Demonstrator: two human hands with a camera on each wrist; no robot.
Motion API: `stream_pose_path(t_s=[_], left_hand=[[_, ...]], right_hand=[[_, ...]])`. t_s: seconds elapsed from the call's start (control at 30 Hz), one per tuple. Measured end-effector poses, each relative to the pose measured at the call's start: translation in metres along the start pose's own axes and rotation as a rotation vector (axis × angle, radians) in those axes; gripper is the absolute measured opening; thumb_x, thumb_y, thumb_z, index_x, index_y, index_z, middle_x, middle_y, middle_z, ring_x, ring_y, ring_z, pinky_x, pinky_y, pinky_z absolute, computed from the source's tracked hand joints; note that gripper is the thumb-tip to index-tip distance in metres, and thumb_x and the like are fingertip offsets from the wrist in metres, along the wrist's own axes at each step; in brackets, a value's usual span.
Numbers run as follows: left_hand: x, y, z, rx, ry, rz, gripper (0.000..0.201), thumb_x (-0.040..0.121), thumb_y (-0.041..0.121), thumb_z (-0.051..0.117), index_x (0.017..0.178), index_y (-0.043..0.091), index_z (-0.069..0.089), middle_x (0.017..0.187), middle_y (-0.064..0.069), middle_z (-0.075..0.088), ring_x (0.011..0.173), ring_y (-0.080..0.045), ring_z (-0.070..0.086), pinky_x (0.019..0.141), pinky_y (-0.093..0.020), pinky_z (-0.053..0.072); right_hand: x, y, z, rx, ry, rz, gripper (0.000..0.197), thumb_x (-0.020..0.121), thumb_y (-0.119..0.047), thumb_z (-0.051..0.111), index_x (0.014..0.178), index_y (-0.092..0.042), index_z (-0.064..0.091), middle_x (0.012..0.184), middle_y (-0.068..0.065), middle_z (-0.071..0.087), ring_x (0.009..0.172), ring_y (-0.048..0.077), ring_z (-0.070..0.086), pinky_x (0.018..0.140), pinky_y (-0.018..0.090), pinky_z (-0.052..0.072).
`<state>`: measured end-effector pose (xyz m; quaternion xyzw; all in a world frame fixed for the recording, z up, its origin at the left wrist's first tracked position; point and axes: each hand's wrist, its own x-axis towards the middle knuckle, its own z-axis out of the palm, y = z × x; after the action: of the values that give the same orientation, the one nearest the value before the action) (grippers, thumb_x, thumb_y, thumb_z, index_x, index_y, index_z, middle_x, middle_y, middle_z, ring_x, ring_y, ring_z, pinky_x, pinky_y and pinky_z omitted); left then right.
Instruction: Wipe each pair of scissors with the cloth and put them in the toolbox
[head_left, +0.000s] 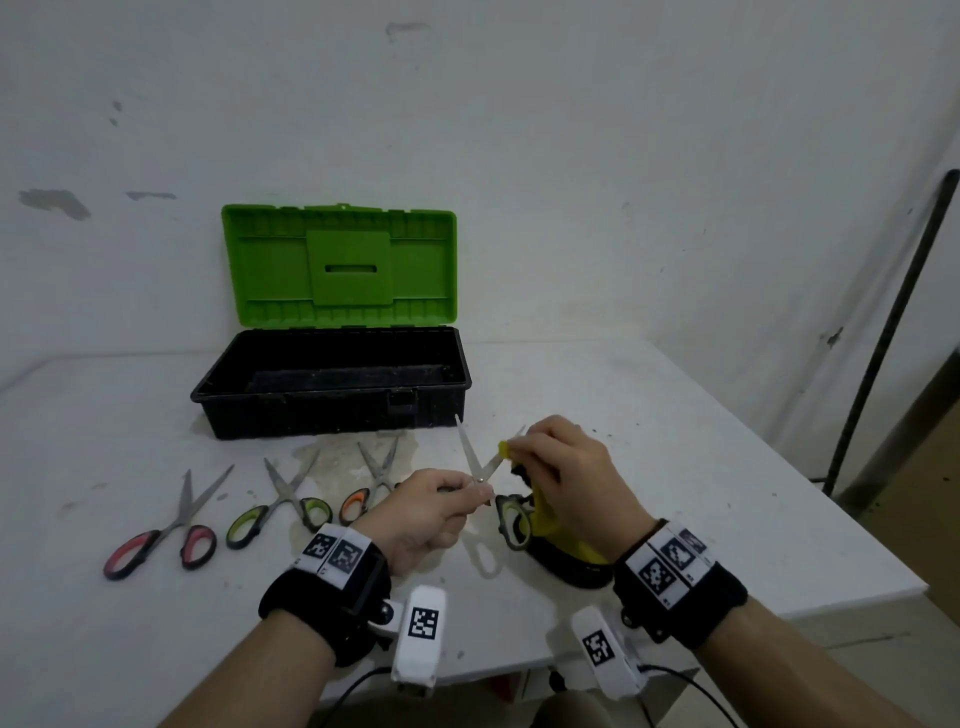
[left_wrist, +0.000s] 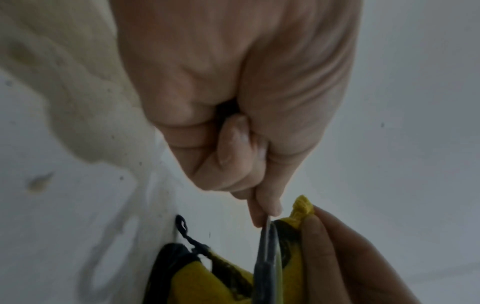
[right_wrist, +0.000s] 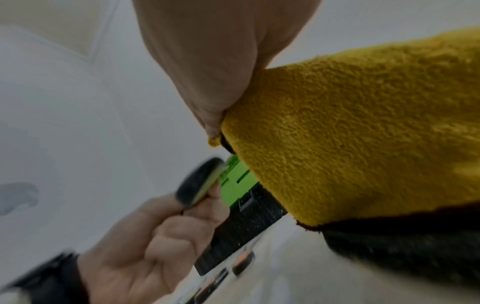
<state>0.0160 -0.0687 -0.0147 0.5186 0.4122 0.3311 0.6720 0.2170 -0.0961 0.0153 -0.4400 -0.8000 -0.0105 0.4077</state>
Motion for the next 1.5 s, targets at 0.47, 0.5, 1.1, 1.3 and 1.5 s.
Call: stream_pose_path(t_s=[0.47, 0.5, 1.1, 1.3, 1.5], left_hand=[[0.0, 0.004, 0.001, -0.034, -0.038, 0.008, 0.018, 0.094, 0.011, 0.065, 0.079, 0.008, 0.056, 0.06, 0.002, 0.029, 0.044, -0.006, 0.021, 0.037, -0.016, 0.016], [0.0, 0.003, 0.001, -0.02, -0.032, 0.008, 0.018, 0.094, 0.012, 0.065, 0.079, 0.007, 0.056, 0.06, 0.002, 0.028, 0.044, -0.006, 0.021, 0.037, -0.017, 0.016], [0.002, 0.003, 0.008, 0.338, 0.08, 0.063, 0.022, 0.091, 0.021, 0.072, 0.075, 0.009, 0.063, 0.051, 0.001, 0.038, 0.044, -0.012, 0.032, 0.044, -0.023, 0.027], [0.0, 0.0, 0.009, 0.408, 0.058, 0.072, 0.022, 0.09, 0.021, 0.073, 0.077, 0.007, 0.061, 0.049, 0.005, 0.038, 0.045, -0.011, 0.034, 0.046, -0.024, 0.029], [-0.002, 0.007, 0.006, 0.404, 0.065, 0.016, 0.025, 0.092, 0.019, 0.071, 0.074, 0.012, 0.054, 0.049, 0.006, 0.04, 0.042, -0.009, 0.035, 0.042, -0.021, 0.029]], right_hand=[[0.013, 0.019, 0.003, 0.04, 0.225, 0.123, 0.011, 0.091, -0.005, 0.066, 0.098, -0.006, 0.075, 0.09, 0.003, 0.063, 0.075, 0.007, 0.062, 0.071, 0.016, 0.052], [0.013, 0.019, 0.0, 0.037, 0.234, 0.121, 0.012, 0.091, -0.005, 0.066, 0.099, -0.007, 0.075, 0.09, 0.004, 0.063, 0.077, 0.005, 0.06, 0.073, 0.011, 0.05], [0.007, 0.002, 0.002, -0.069, -0.149, 0.113, 0.014, 0.096, -0.013, 0.059, 0.097, -0.014, 0.072, 0.095, -0.001, 0.054, 0.072, 0.016, 0.059, 0.067, 0.034, 0.053], [0.005, 0.005, 0.005, -0.159, -0.254, 0.145, 0.011, 0.088, -0.011, 0.066, 0.096, -0.013, 0.074, 0.093, 0.001, 0.056, 0.076, 0.018, 0.057, 0.071, 0.036, 0.054], [0.011, 0.023, -0.003, -0.115, -0.148, 0.33, 0.021, 0.099, -0.021, 0.055, 0.097, -0.014, 0.075, 0.095, -0.001, 0.055, 0.079, 0.019, 0.062, 0.078, 0.037, 0.054]])
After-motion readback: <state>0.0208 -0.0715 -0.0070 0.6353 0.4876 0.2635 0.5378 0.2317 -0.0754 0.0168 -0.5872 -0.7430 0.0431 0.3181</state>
